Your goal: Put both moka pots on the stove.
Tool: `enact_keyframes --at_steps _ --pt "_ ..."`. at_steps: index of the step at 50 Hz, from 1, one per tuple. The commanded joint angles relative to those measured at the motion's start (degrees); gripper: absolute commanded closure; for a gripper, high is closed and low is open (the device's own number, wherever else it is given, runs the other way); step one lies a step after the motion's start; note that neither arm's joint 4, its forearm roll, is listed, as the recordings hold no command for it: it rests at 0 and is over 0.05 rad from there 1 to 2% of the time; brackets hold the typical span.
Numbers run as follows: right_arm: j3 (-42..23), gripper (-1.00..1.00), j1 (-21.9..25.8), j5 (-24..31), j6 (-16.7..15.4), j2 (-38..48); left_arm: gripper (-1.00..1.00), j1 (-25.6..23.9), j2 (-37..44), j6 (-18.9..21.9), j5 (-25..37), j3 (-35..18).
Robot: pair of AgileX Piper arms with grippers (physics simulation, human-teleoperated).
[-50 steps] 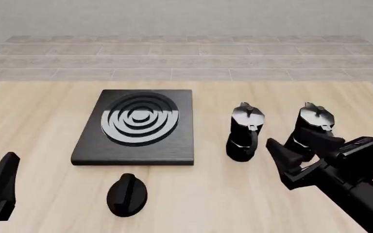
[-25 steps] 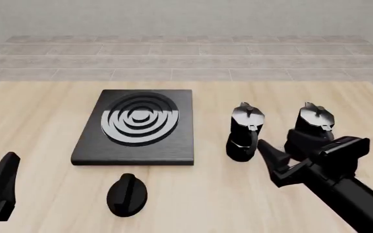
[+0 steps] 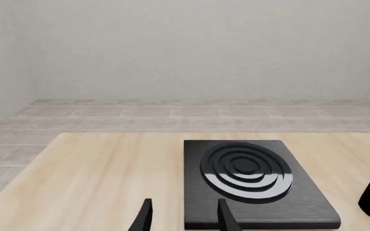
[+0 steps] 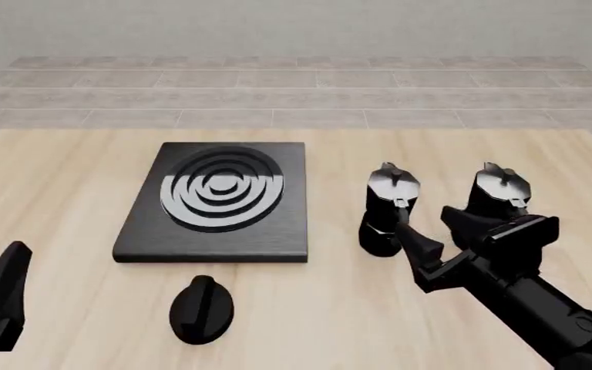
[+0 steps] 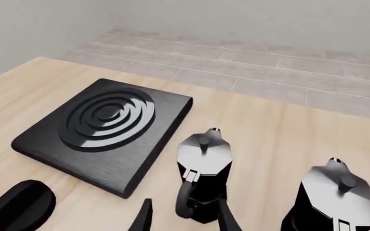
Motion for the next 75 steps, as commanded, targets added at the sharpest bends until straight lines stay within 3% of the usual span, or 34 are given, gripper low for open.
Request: enact_keyframes --at_steps 1,75 --pt "-0.7 -1.0 0.62 -2.5 -0.08 3.15 -1.0 0.0 0.21 -0.01 -0.37 0.17" --pt "-6.22 -1.0 0.19 -10.4 0.16 20.88 -1.0 0.01 0.05 0.0 -0.05 -0.01"
